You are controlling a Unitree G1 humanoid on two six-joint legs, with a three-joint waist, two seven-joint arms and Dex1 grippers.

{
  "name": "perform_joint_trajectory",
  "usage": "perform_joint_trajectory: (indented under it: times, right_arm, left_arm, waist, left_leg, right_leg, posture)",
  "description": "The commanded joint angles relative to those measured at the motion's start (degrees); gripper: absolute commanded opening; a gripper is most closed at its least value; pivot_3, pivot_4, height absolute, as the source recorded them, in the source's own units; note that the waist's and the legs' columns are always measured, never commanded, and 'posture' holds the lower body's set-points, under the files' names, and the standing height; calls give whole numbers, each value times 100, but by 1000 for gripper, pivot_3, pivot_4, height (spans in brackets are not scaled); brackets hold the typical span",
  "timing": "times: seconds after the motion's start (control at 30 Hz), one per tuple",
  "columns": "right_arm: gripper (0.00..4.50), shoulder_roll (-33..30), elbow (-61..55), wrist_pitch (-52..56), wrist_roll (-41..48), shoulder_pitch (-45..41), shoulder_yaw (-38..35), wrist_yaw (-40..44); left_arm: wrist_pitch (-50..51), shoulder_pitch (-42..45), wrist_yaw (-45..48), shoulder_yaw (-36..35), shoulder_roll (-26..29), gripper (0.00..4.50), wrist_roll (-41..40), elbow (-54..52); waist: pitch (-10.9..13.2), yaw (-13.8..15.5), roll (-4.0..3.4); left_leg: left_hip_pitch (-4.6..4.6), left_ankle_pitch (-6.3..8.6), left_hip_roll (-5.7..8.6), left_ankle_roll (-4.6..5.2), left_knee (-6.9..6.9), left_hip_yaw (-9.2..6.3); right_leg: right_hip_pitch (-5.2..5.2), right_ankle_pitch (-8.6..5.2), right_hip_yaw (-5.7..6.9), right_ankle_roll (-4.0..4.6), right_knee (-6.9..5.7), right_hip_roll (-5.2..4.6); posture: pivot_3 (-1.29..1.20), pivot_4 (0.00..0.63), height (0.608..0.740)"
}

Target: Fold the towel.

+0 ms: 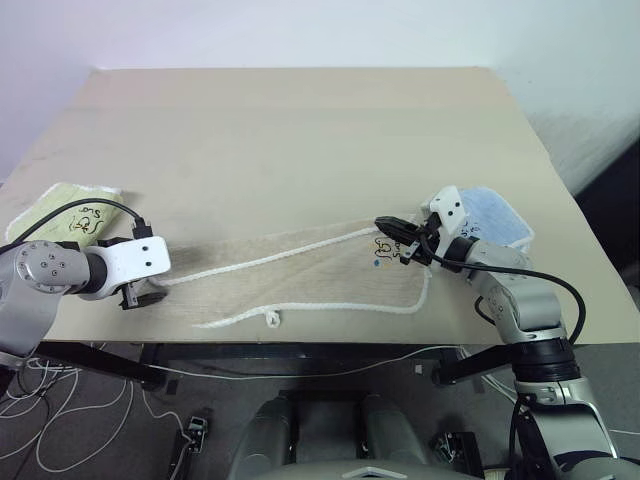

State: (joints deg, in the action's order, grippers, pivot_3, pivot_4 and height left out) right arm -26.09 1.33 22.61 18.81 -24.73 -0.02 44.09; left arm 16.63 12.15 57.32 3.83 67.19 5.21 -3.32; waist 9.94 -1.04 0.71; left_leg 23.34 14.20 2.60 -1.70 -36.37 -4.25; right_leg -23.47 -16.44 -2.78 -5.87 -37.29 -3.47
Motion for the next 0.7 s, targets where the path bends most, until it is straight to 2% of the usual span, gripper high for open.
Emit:
perform_joint_trajectory:
  times: [0.03, 0.3, 0.37, 0.7]
  right_arm:
    - [0, -68, -125, -59, 20, -135, -104, -10]
    - [0, -73, -87, -79, 5, -169, -92, 9]
    - [0, -73, -75, -83, 2, -182, -91, 13]
    - [0, -118, -75, -91, -3, -253, -94, 60]
  left_arm:
    - [-130, 82, -15, -84, -31, 3228, 57, -19]
    - [-163, 4, -17, -209, -64, 498, 1, -83]
    - [-165, -20, -23, -239, -65, 26, -14, -87]
    - [-318, 71, -192, -771, -312, 26, -441, -90]
  waist:
    - [0, 0, 0]
    - [0, 0, 0]
    - [0, 0, 0]
    - [0, 5, 0]
  left_leg:
    - [0, 0, 0, 0, 0, 0]
    - [0, 0, 0, 0, -1, 0]
    - [0, 0, 0, 0, -1, 0]
    - [0, 0, 0, 0, -4, 0]
  right_leg:
    - [0, 0, 0, 0, 0, 0]
    - [0, 0, 0, 0, -1, 0]
    - [0, 0, 0, 0, -1, 0]
    - [0, 0, 0, 0, -2, -2]
  posture:
    - [0, 150, 740]
    - [0, 150, 740]
    - [0, 150, 740]
    - [0, 150, 740]
